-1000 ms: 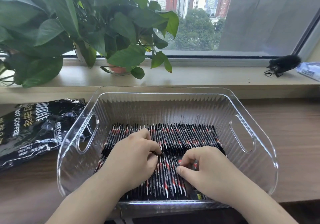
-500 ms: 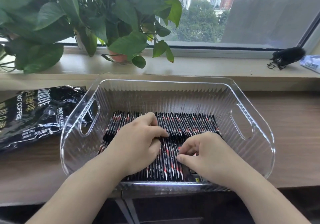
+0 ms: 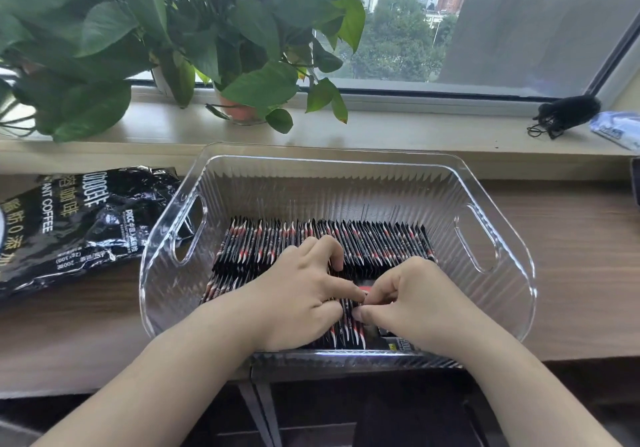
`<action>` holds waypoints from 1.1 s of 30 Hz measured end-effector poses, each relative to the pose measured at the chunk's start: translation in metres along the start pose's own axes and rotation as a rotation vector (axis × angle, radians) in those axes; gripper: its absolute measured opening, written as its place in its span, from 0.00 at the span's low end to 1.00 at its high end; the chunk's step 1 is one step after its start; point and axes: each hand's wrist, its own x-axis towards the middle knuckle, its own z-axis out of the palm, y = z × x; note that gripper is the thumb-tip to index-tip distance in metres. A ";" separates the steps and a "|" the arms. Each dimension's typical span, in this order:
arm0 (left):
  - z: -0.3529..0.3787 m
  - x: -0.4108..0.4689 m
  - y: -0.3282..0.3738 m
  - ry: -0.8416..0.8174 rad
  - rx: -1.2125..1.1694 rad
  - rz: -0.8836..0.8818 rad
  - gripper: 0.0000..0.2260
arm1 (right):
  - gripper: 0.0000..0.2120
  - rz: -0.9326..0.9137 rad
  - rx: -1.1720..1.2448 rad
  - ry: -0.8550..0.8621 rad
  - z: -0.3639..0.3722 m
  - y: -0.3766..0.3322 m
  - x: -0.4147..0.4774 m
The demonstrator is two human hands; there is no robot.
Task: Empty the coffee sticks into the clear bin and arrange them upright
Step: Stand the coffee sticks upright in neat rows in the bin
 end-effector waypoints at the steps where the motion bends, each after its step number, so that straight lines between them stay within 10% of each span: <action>1: 0.000 0.000 0.000 -0.005 0.003 -0.001 0.24 | 0.10 -0.005 -0.008 -0.007 0.000 -0.001 -0.001; 6: 0.001 0.001 0.002 -0.030 0.030 -0.006 0.23 | 0.11 0.019 0.024 0.017 -0.001 -0.009 -0.004; 12: 0.002 0.001 0.002 -0.024 0.039 -0.006 0.23 | 0.08 0.006 0.106 0.505 -0.040 -0.013 -0.019; 21: 0.005 0.002 -0.002 0.025 0.026 0.034 0.26 | 0.15 -0.071 -0.752 -0.104 -0.043 -0.006 -0.004; 33: 0.006 0.001 -0.002 0.035 0.036 0.034 0.30 | 0.16 -0.117 -0.959 -0.302 -0.023 0.007 0.008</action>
